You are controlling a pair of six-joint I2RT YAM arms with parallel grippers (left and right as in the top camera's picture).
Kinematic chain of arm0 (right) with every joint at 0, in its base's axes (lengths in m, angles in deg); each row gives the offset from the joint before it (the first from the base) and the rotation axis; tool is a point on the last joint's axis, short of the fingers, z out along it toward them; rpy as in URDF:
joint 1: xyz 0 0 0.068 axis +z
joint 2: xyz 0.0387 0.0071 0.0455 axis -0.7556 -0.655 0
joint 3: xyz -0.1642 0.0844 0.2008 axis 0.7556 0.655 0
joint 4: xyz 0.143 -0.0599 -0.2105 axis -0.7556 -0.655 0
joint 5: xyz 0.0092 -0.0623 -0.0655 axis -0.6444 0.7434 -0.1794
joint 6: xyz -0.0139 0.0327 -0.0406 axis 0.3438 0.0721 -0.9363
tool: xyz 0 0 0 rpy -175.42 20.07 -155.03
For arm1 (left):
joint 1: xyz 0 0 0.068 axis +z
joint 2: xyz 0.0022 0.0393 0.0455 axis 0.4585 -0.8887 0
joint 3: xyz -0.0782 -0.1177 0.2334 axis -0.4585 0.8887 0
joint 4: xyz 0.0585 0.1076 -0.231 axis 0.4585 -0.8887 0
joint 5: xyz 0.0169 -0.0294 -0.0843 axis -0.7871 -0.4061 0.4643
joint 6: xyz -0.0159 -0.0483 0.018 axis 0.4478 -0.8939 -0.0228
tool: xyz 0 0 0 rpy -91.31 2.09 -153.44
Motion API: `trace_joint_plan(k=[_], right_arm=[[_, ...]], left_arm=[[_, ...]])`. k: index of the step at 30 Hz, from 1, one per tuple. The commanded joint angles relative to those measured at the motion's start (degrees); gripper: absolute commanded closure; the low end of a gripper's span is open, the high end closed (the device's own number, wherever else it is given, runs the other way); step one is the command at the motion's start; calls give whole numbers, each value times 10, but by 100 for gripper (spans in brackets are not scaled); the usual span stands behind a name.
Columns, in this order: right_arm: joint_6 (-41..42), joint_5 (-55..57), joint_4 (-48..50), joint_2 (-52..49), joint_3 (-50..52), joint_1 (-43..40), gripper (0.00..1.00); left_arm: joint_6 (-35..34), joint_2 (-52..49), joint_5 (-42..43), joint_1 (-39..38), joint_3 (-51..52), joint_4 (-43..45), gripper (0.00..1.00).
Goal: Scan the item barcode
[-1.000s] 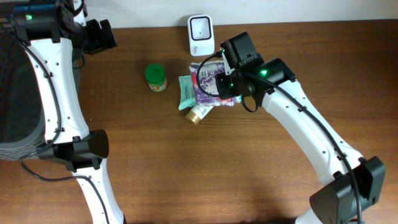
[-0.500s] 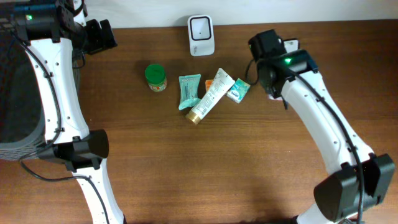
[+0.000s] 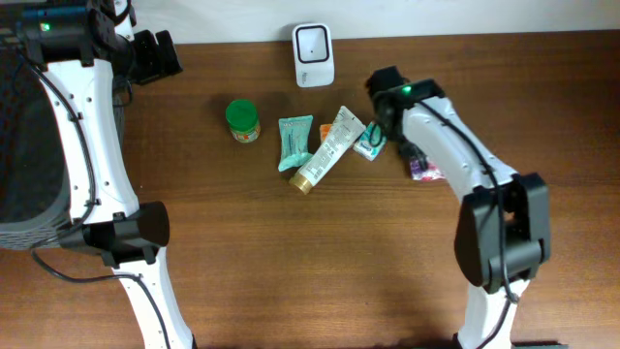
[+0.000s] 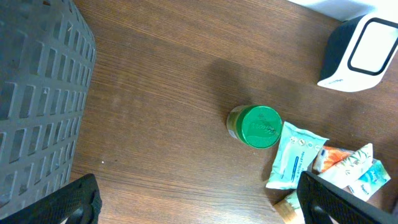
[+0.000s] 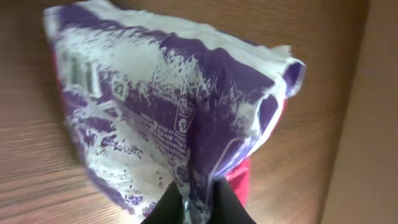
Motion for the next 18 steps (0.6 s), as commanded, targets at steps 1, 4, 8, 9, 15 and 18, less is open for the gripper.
trace_joint_plan(k=[1,4,8,9,15,18], right_arm=[[1,-42,5,-9,-2,44,88],[2,-108,5,-9,-26,91,61],[2,-211,-37,-9,-124,110,1],[2,-220,-63,-9,-168,105,1],[-16,-272,-143,-11,-265,-10,1],[-142,-461,-162,-14,-252,-111,1]], left_arm=[[-1,21,-6,1,-7,0,1],[-1,21,-6,1,-7,0,1],[-1,21,-6,1,-7,0,1],[-1,21,-6,1,-7,0,1],[-1,21,-6,1,-7,0,1],[-1,21,-6,1,-7,0,1]])
